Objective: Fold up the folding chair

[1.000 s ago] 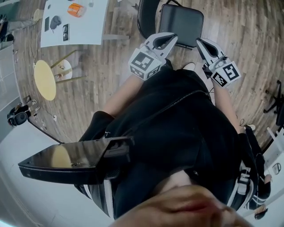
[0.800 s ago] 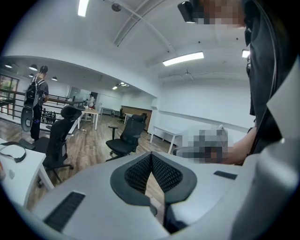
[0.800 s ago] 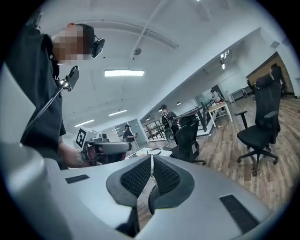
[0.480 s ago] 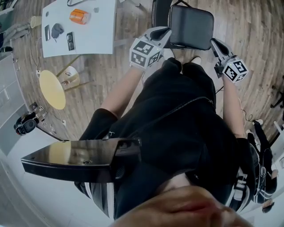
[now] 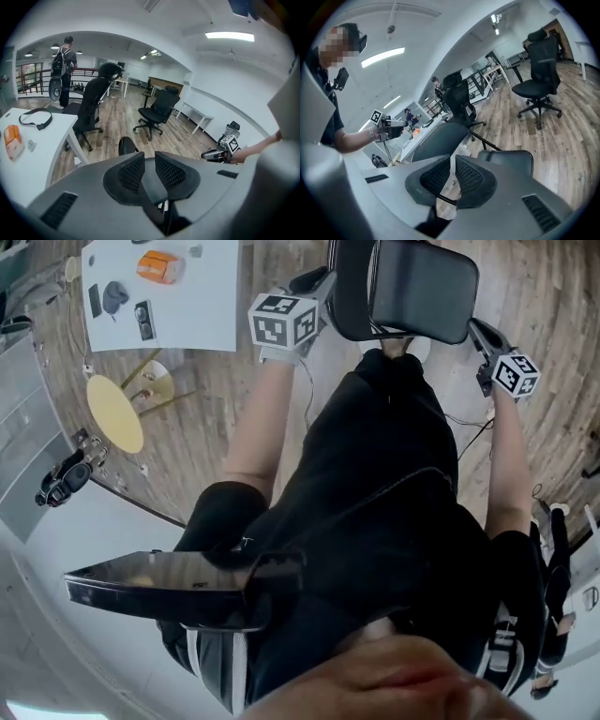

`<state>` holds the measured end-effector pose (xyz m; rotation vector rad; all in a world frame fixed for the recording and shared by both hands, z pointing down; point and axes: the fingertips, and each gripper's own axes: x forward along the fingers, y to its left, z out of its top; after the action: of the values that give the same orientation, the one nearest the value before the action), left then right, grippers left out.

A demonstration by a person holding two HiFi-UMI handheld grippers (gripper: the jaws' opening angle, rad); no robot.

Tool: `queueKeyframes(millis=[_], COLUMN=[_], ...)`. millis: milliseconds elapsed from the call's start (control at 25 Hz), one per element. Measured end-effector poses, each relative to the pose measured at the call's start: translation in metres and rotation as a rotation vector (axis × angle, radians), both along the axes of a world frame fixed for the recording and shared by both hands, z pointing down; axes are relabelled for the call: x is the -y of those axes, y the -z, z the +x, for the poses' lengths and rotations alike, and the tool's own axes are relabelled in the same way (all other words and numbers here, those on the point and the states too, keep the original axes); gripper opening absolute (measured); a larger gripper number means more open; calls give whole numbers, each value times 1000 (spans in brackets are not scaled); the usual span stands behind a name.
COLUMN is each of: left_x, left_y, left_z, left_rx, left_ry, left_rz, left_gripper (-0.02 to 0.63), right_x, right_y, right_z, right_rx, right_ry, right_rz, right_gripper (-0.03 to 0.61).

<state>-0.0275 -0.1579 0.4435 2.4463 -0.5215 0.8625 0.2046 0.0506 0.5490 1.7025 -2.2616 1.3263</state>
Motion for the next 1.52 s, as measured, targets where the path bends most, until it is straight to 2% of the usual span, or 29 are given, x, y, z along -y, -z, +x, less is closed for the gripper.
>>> queueKeyframes(millis=[120, 200, 320, 520, 640, 720, 800, 920, 1040, 1120, 1240, 1440, 1520], left_x=[16, 22, 29, 35, 28, 27, 27, 23, 21, 17, 11, 9, 10], left_y=[-32, -51, -80, -124, -143, -153, -161, -170, -173, -172, -170, -171, -171], left_z=[-7, -9, -11, -3, 6, 7, 4, -2, -1, 2, 6, 4, 4], left_rx=[40, 30, 28, 69, 98, 132, 170, 219, 228, 224, 227, 274, 285], left_ry=[29, 57, 89, 95, 78, 73, 73, 59, 45, 33, 21, 38, 43], left_rz=[-90, -163, -220, -270, -306, -304, -305, -324, -352, -377, -415, -444, -455], left_gripper=[126, 175, 204, 232, 235, 235, 235, 232, 230, 201, 86, 77, 75], right_x=[-2, -5, -18, -38, -50, -55, -65, -64, -72, -69, -50, -40, -32], right_y=[-56, -92, -148, -229, -272, -299, -324, -346, -366, -375, -385, -409, -412], right_z=[26, 41, 60, 100, 118, 120, 118, 120, 130, 135, 137, 138, 132], right_rx=[57, 48, 63, 188, 231, 305, 404, 457, 543, 544, 501, 479, 509], right_ry=[-24, -22, -69, -253, -281, -304, -362, -329, -423, -379, -223, -118, -78], right_rz=[-53, -73, -84, -56, -65, -113, -216, -246, -367, -374, -296, -296, -285], right_gripper=[19, 28, 65, 197, 253, 281, 292, 299, 301, 301, 302, 316, 321])
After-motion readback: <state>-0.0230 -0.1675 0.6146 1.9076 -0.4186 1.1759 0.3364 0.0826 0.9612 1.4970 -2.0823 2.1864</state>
